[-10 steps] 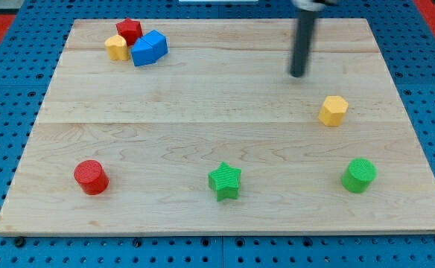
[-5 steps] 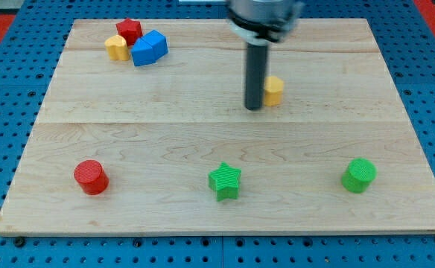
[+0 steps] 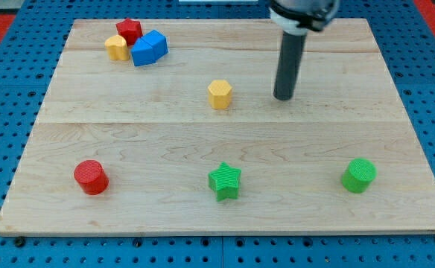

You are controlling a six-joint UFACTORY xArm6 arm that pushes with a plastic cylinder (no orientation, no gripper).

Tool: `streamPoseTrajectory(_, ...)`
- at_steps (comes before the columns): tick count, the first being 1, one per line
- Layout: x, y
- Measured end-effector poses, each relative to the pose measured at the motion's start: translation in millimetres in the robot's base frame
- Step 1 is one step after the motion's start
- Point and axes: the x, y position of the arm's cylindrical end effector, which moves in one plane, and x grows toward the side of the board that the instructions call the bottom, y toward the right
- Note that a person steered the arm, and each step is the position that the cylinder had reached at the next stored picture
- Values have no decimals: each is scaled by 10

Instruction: Place the yellow hexagon towards the bottom of the blue triangle

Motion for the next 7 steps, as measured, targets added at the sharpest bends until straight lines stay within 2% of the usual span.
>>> streamPoseTrajectory(1,-149,-971)
streamPoseTrajectory(2,-630,-1470)
streamPoseTrajectory(3,-881,-1963)
streamPoseTrajectory(5,-631,-1294)
streamPoseTrajectory(7,-631,-1293)
